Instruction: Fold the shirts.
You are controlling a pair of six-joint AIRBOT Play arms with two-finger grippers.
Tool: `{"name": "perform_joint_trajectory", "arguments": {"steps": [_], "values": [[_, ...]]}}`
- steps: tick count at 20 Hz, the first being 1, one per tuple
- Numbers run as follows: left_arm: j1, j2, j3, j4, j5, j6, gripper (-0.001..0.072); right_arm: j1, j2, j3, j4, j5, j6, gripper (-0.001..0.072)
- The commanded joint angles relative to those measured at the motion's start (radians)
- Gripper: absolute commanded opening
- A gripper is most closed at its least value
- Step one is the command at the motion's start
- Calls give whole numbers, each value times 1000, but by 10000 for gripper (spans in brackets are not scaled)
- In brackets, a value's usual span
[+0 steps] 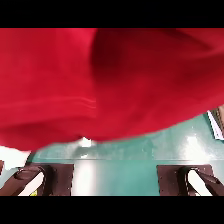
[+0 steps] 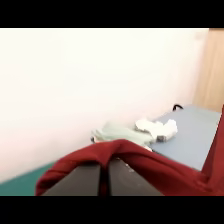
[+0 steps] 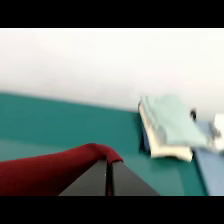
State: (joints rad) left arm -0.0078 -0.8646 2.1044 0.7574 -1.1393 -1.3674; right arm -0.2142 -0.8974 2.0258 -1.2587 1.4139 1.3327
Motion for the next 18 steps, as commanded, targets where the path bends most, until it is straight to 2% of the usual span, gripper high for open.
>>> {"name": "perform_joint_trajectory", "arguments": {"steps": [1,3,6,10,14,18], "values": [[0,-34,-225,13,-35,-6,27,6,-138,-32,17,157,26,13],[0,-118,-354,32,-98,-5,28,43,-233,-132,4,183,33,13],[0,-291,-493,82,-121,-4,28,98,-393,-259,-1,174,32,13],[0,-575,-540,118,-126,8,28,146,-608,-337,0,66,33,13],[0,-769,-540,113,45,44,29,145,-781,-293,3,-79,77,13],[0,-793,-529,88,253,121,29,146,-882,-154,4,-156,81,13]]}}
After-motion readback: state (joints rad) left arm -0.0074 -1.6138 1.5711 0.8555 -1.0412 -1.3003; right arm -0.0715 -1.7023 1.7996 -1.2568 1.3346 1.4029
